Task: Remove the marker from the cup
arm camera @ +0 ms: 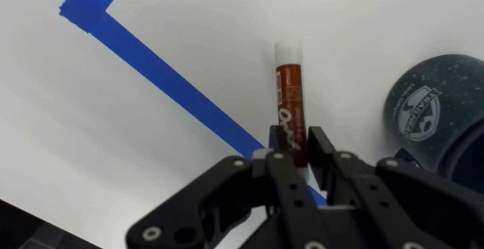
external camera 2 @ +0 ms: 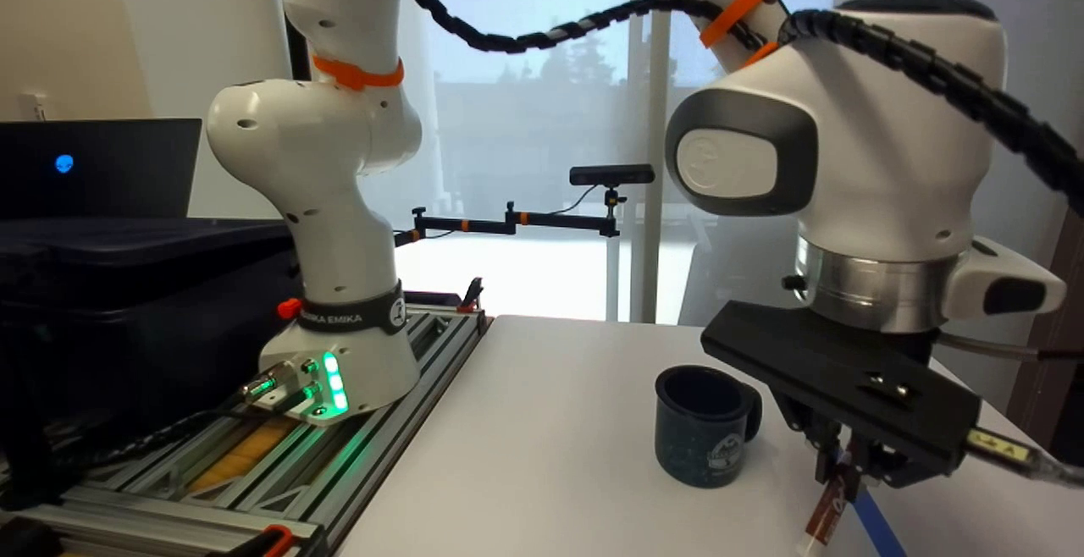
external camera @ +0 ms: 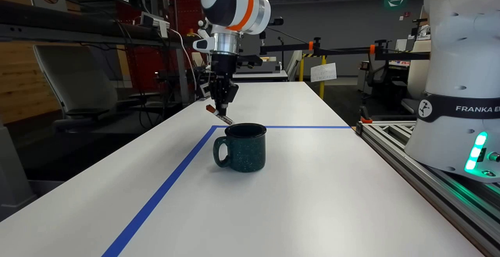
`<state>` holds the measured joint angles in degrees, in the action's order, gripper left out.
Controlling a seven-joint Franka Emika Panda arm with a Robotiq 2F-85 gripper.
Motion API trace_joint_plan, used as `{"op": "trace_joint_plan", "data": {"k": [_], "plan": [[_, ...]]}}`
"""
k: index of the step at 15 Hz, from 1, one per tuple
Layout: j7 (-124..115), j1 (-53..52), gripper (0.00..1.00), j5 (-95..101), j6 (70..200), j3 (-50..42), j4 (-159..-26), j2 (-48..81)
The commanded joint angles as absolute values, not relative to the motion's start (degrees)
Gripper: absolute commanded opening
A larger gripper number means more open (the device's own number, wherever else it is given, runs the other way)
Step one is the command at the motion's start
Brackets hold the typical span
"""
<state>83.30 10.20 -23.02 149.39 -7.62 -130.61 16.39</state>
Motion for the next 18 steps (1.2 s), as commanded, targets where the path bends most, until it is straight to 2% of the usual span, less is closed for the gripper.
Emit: {"op": "trace_joint_plan", "data": {"k": [1, 14, 15, 16, 18], "plan": [[80.7, 13.0, 0.05, -20.9, 151.4, -5.2, -127.3, 21.6], [78.1, 17.3, 0.05, -16.4, 152.9, -1.1, -124.2, 27.8], [78.2, 17.4, 0.34, -16.4, 153.0, -0.9, -124.3, 27.9], [78.3, 17.6, 0.46, -16.5, 153.2, -0.7, -124.5, 27.7], [78.3, 17.8, 0.59, -16.5, 153.5, -0.3, -124.8, 27.5]]}}
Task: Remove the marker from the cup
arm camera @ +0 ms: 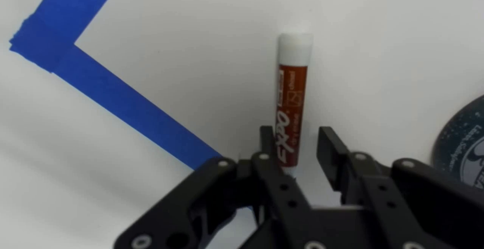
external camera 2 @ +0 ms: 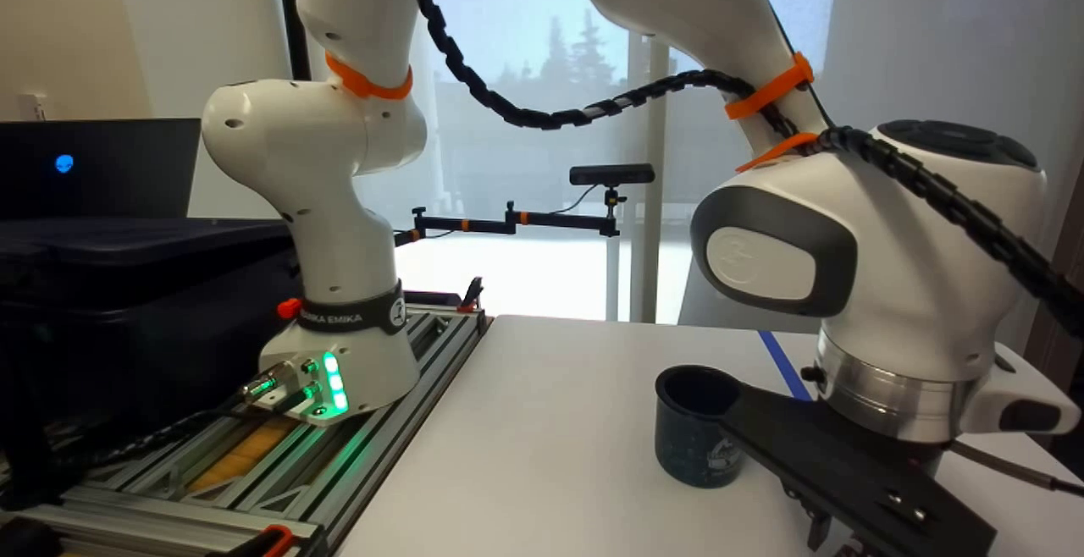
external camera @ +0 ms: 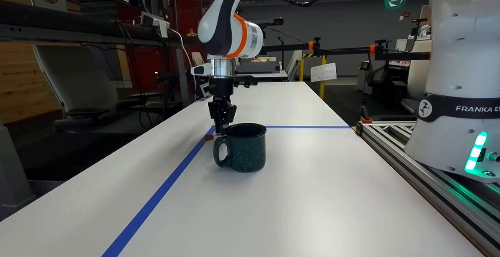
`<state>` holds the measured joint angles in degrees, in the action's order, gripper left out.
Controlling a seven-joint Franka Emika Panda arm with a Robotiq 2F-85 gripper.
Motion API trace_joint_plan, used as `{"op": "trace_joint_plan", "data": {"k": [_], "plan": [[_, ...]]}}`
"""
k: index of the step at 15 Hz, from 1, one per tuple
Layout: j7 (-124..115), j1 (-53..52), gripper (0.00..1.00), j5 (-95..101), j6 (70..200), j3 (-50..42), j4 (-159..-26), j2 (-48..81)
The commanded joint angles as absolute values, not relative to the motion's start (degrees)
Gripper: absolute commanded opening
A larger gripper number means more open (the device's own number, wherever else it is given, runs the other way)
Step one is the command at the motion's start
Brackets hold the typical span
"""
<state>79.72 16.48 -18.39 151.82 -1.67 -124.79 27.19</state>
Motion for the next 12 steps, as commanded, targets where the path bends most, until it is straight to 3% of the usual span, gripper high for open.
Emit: {"op": "trace_joint_plan", "data": {"k": [1, 3, 6, 7, 12], "plan": [[78.5, 17.9, 0.68, -16.6, 153.5, -0.1, -124.9, 27.4], [78.7, 18.1, 0.83, -16.7, 153.9, 0.3, -125.3, 26.8], [78.7, 18.5, 0.93, -16.9, 154.6, 1.0, -125.9, 26.0], [78.4, 18.5, 1.0, -16.7, 154.8, 1.0, -126.0, 25.8], [75.6, 17.5, 1.0, -15.8, 155.4, 0.0, -127.5, 23.8]]}}
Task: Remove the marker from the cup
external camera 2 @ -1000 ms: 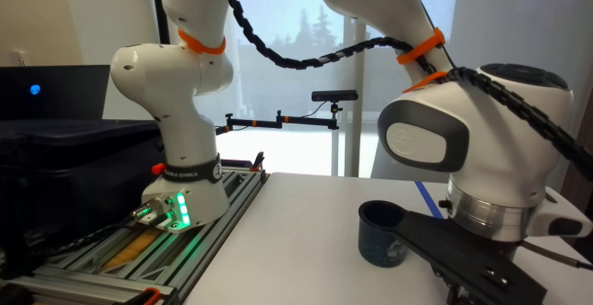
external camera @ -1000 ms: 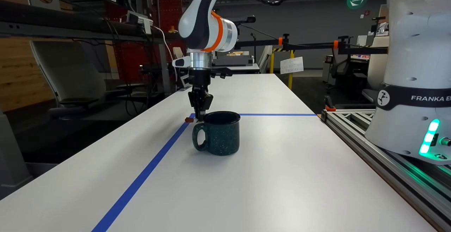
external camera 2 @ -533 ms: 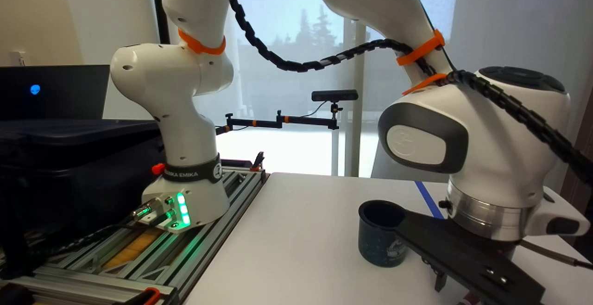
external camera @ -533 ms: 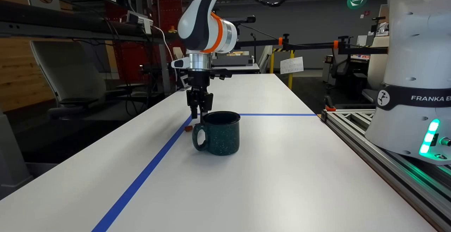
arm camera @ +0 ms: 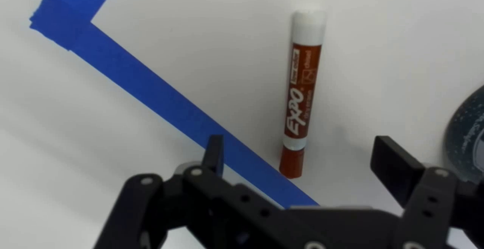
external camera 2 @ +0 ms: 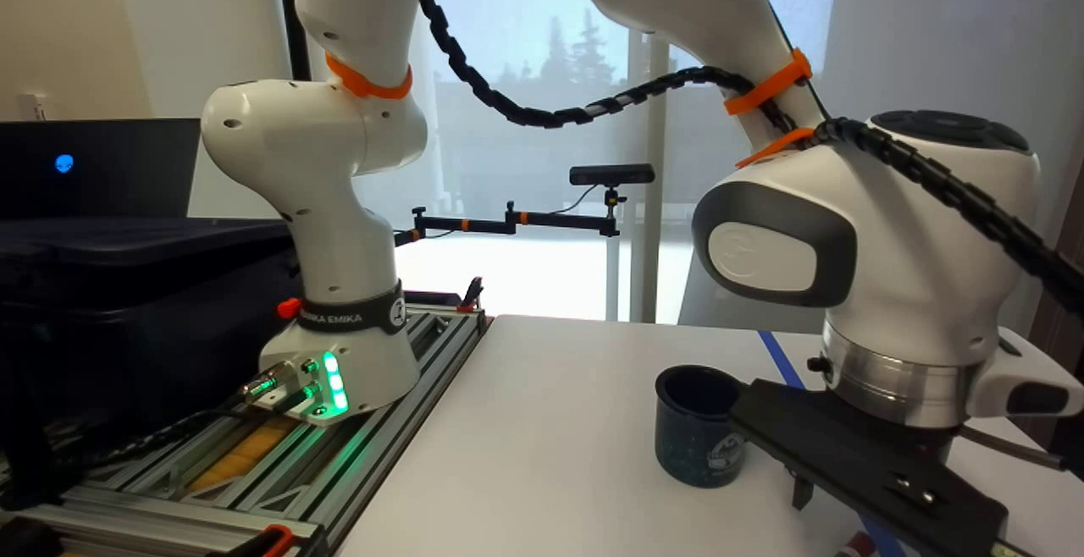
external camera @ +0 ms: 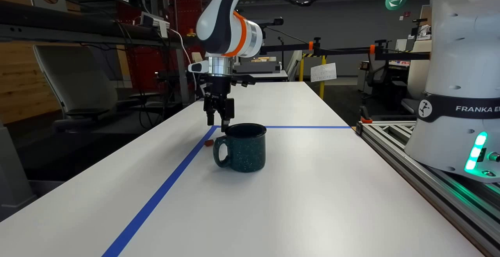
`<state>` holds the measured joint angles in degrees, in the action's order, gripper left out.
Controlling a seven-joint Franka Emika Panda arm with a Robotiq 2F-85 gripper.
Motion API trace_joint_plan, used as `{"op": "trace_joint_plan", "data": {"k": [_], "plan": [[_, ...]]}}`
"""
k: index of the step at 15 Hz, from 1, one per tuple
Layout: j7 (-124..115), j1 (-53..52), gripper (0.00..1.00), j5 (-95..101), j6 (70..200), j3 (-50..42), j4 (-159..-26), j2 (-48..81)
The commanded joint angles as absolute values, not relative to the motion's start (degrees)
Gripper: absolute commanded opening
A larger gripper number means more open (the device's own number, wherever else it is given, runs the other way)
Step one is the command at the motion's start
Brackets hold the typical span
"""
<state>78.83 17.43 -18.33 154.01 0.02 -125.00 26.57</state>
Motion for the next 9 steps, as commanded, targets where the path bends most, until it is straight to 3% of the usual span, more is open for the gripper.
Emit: {"op": "trace_joint_plan", "data": {"k": [1, 9], "plan": [[74.4, 17.0, 1.0, -15.1, 155.4, -0.5, -127.9, 23.3], [71.1, 17.7, 1.0, -12.8, 154.0, 0.2, -126.8, 23.3]]}}
